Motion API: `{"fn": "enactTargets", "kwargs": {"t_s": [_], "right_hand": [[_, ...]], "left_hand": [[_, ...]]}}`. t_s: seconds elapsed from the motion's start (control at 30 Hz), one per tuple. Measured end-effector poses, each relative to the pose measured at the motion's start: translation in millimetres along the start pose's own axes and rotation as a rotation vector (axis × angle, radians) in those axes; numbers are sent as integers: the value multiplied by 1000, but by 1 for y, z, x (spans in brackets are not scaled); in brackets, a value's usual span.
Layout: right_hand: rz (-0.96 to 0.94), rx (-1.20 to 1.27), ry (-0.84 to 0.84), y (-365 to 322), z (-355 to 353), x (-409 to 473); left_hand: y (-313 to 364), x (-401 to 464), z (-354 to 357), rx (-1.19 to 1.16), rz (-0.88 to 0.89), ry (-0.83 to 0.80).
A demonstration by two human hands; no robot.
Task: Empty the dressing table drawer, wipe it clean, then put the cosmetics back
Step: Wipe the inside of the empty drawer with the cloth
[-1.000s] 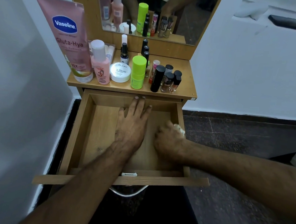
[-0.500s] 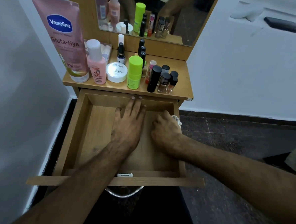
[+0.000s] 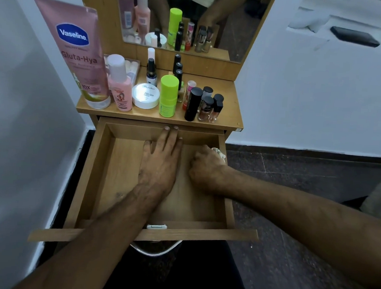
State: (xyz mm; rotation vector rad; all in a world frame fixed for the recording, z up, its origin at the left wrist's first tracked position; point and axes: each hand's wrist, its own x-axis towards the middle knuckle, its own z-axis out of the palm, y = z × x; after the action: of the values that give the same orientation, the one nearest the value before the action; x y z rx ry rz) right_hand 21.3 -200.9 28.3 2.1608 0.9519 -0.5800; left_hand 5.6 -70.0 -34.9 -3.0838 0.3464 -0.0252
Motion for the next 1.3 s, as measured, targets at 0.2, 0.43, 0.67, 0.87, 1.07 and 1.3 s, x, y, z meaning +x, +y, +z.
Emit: {"fn": "enactTargets", "kwargs": {"t_s": [0.2, 0.43, 0.67, 0.87, 1.07, 1.3], "right_hand": [[-174, -50, -125, -30, 16, -15], [15, -5, -109, -21, 14, -9], [115, -97, 75, -10, 10, -6], [65, 2, -61, -22, 15, -8], [281, -182, 68, -2, 11, 6], [268, -363, 9, -8, 25, 9]], "left_hand": [[0, 1, 1, -13, -1, -5], [1, 0, -1, 3, 0, -20], [1, 0, -2, -5, -1, -14], [1, 0, -1, -15, -2, -16], [0, 0, 0, -9, -4, -5], [0, -1, 0, -5, -1, -10]]}}
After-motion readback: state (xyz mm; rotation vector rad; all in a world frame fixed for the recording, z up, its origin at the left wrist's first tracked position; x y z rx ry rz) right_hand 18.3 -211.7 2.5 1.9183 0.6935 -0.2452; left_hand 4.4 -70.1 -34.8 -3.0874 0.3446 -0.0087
